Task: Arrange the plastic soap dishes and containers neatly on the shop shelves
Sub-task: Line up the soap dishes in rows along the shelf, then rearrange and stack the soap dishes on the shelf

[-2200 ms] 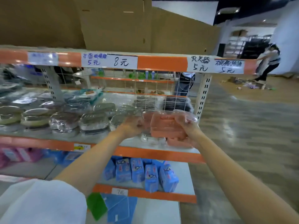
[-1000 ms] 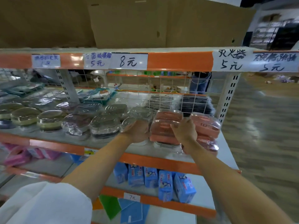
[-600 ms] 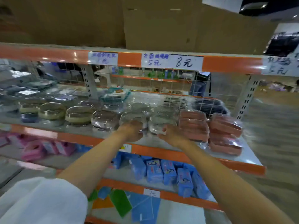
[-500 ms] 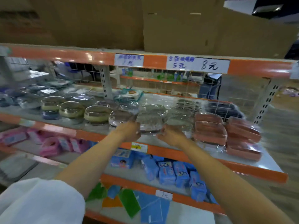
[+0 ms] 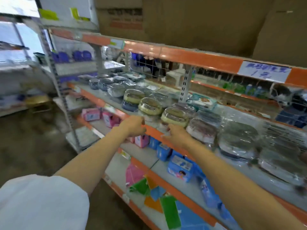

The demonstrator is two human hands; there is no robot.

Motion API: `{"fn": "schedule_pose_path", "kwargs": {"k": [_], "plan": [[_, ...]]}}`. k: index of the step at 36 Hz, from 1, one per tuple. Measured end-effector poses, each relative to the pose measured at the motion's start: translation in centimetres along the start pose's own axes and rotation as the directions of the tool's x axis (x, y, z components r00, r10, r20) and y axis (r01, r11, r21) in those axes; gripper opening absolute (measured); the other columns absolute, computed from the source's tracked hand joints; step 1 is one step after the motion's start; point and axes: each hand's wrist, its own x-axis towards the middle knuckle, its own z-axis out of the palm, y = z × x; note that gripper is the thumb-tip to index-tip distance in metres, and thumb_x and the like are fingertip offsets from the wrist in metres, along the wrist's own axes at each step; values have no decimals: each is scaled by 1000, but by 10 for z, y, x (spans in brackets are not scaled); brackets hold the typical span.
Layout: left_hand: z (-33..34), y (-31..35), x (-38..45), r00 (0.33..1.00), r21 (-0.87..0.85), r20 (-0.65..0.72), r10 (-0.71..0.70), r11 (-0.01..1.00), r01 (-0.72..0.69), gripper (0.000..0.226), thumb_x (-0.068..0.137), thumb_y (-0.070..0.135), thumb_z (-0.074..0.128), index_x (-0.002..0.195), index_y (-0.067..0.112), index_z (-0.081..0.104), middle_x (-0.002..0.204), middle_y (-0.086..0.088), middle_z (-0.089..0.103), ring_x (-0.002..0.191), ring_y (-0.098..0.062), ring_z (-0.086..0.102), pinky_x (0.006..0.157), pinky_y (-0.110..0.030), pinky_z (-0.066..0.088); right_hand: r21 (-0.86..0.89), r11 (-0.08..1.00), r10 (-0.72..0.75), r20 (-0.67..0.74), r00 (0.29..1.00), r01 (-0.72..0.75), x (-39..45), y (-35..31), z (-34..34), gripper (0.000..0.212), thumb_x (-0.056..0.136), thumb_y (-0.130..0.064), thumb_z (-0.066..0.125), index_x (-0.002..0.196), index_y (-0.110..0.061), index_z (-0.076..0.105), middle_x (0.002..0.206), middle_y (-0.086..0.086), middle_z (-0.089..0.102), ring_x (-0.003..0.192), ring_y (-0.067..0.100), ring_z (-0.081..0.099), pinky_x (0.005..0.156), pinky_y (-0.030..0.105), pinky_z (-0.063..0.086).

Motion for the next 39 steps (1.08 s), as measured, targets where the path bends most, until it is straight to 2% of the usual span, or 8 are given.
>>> {"fn": "schedule_pose_path", "kwargs": {"k": [4, 9, 13, 17, 22, 30, 35, 39], "plan": [[-12, -52, 13, 999, 29, -9, -46, 999, 46, 33, 89, 25, 58, 114, 4, 58, 119, -18, 62, 108, -31, 57, 83, -33, 43, 49, 997, -51, -22, 998, 53, 48, -37, 17, 37, 89, -35, 60, 114, -9, 56, 114, 14, 63, 97, 27, 58, 72, 28, 39], [-45, -111, 42, 991, 103, -47, -127, 986, 131, 37, 89, 31, 58, 118, 8, 58, 119, -13, 62, 108, -29, 57, 81, -32, 43, 158, 979, -129, 12, 992, 126, 114, -79, 26, 48, 87, -41, 63, 124, -11, 52, 116, 9, 60, 96, 22, 55, 82, 30, 43], [-73, -153, 72, 986, 109, -60, -158, 980, 164, 39, 88, 33, 59, 121, 11, 56, 123, -11, 60, 110, -30, 56, 89, -35, 48, 163, 973, -171, 42, 984, 162, 165, -108, 24, 37, 87, -34, 64, 115, -11, 55, 109, -3, 56, 100, 19, 54, 78, 25, 35], [-85, -187, 96, 981, 107, -71, -179, 977, 186, 39, 92, 29, 57, 124, 7, 55, 126, -13, 58, 114, -30, 54, 93, -37, 46, 148, 966, -223, 57, 973, 213, 214, -134, 29, 40, 86, -29, 66, 110, 0, 56, 90, 12, 58, 83, 25, 56, 69, 34, 37], [-87, -224, 126, 979, 108, -58, -195, 974, 200, 40, 92, 28, 57, 127, 8, 53, 127, -14, 56, 114, -30, 54, 92, -36, 47, 97, 975, -210, 95, 973, 201, 260, -158, 39, 39, 88, -36, 63, 113, -8, 55, 111, 12, 62, 104, 30, 59, 81, 32, 43], [-96, -288, 178, 987, 99, -39, -156, 982, 160, 40, 92, 30, 56, 127, 11, 54, 124, -11, 60, 113, -29, 56, 93, -36, 46, 80, 986, -156, 87, 984, 149, 330, -199, 63, 38, 88, -40, 63, 112, -14, 51, 124, 16, 53, 108, 31, 56, 84, 35, 44], [-101, -349, 208, 994, 106, -48, -98, 989, 103, 36, 90, 29, 55, 122, 13, 57, 121, -10, 61, 112, -30, 56, 93, -39, 47, 30, 993, -117, 84, 990, 115, 374, -245, 83, 46, 92, -41, 59, 126, -12, 50, 122, 7, 58, 116, 27, 54, 83, 28, 37], [-119, -408, 226, 996, 107, -58, -65, 992, 71, 40, 91, 30, 55, 126, 12, 55, 124, -11, 60, 113, -29, 56, 92, -36, 46, 53, 995, -87, 15, 996, 86, 408, -294, 103, 36, 90, -37, 62, 114, -11, 54, 117, 10, 61, 109, 28, 56, 78, 30, 38]]}}
